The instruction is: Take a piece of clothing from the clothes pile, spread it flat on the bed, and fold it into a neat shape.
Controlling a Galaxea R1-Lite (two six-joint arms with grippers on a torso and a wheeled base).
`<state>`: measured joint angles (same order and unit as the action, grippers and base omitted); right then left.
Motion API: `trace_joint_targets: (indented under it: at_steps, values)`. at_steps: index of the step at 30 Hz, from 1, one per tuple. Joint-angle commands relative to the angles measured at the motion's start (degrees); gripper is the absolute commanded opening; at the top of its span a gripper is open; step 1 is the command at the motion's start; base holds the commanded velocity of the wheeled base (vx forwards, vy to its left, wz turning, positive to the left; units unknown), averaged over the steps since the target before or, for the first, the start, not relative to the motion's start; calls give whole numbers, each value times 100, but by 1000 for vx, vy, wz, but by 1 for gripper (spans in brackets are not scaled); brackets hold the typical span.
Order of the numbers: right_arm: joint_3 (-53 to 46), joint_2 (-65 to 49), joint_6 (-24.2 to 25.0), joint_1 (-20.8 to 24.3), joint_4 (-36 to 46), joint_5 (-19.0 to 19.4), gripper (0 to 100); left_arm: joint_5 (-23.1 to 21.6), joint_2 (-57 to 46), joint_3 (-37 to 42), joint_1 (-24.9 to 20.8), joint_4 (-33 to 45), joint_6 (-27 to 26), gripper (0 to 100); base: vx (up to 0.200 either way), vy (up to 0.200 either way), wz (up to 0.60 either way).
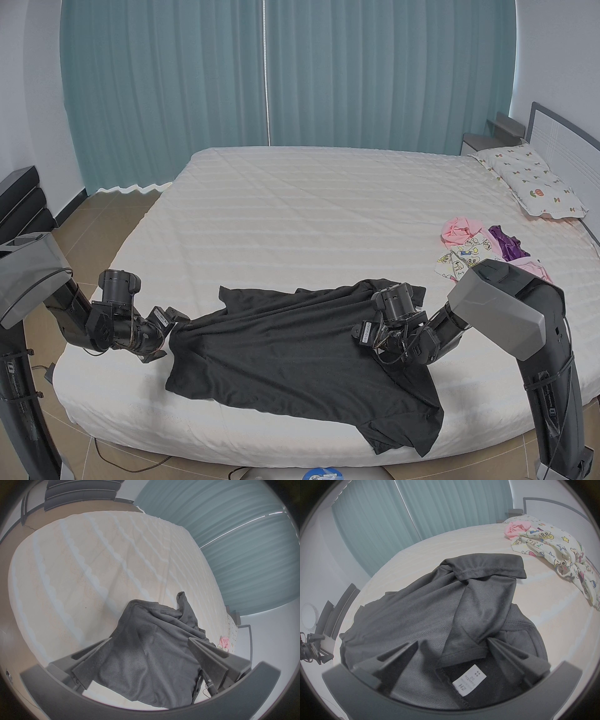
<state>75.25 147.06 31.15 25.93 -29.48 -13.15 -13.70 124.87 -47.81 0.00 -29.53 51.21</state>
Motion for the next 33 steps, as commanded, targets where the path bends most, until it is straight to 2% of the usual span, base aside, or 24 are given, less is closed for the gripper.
trace_joint_targets:
  at_steps: [1, 10, 17, 23, 33]
  values:
    - [-28, -28, 5, -35, 12, -73, 0, -1, -6, 44, 0, -9, 3, 100, 0, 0, 0]
    - [-274, -458, 23, -334, 39, -108, 0, -1, -6, 114, 0, -18, -15, 100, 0, 0, 0]
    - [-564, -669, -12, -844, -76, 313, 0, 8, -6, 132, -9, -18, -59, 100, 0, 0, 0]
    - [-617, -652, -74, -1275, -489, 595, 0, -10, -6, 167, -9, -18, -59, 100, 0, 0, 0]
    - [-766, -599, -188, -1828, -920, 964, 0, -10, -6, 167, -9, -18, -50, 100, 0, 0, 0]
